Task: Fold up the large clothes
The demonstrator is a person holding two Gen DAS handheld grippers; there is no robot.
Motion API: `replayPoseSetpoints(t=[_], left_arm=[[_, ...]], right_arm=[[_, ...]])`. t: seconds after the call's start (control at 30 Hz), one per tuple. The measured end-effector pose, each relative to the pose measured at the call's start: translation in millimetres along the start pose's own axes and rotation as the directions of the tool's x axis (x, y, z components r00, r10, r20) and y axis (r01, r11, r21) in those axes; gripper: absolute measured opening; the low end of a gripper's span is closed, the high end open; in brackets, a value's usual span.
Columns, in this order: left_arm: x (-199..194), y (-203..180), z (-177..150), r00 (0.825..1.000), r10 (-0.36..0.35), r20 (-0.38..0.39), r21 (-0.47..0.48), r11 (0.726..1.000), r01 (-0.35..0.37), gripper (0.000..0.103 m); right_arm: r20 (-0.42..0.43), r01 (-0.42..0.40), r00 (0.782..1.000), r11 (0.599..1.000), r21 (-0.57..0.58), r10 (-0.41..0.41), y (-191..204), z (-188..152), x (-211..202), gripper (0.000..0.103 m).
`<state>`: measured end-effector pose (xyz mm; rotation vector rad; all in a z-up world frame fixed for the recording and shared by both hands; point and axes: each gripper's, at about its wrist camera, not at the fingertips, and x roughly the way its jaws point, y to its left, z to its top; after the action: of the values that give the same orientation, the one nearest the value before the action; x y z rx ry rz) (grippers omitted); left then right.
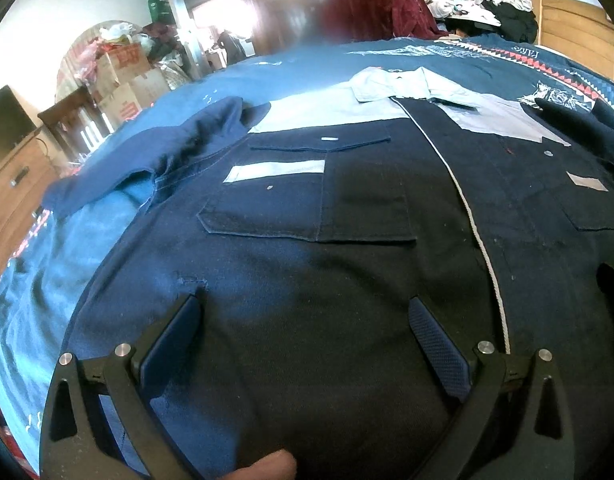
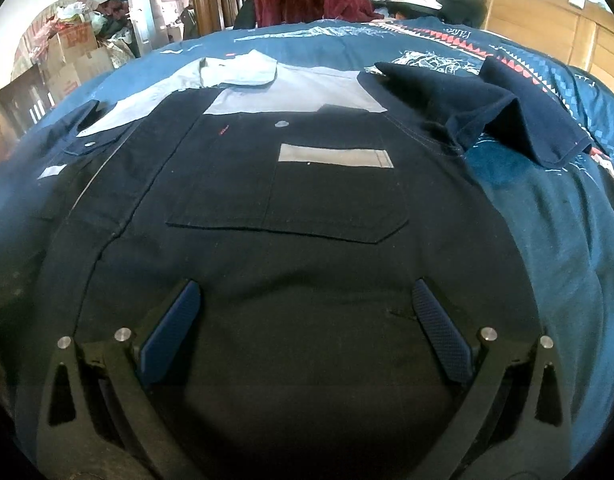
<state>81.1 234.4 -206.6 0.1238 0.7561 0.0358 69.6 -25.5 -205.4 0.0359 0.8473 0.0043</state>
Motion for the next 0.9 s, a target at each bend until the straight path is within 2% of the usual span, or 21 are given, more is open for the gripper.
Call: replayPoseSetpoints(t=[0.1,0.27,0.4,0.83,0.9], left_arm=[[22,-24,16,0.999,0.048,-0.012,-0.019,0.999,-0.048,0.103],[3,13,-12,0.998,0.057,-0.013,-0.015,0.998,-0.057,0.103],[15,4,-2,0.997,0.071,-0.018,-0.023,0.997,-0.071,0.103],[10,8,-4,0.996,0.084,-0.028,-0.031,0.996,-0.084,0.103],[18,-8,6,0.995,0.088,-0.042,-0.034,0.995,-0.089,0.103]], right_arm=[[0.004,-0.005,1.0,1.0,-0.001,0.005,2,4,8,0.103],[0.005,-0.005,1.0,1.0,-0.001,0.005,2,4,9,0.103],[0.006,-0.005,1.0,1.0,0.0,0.005,3,3,10,0.103],[0.002,0.001,1.0,1.0,-0.005,-0.001,4,4,14,0.103],[0.002,0.014,1.0,1.0,-0.014,-0.014,8,4,16,0.103]])
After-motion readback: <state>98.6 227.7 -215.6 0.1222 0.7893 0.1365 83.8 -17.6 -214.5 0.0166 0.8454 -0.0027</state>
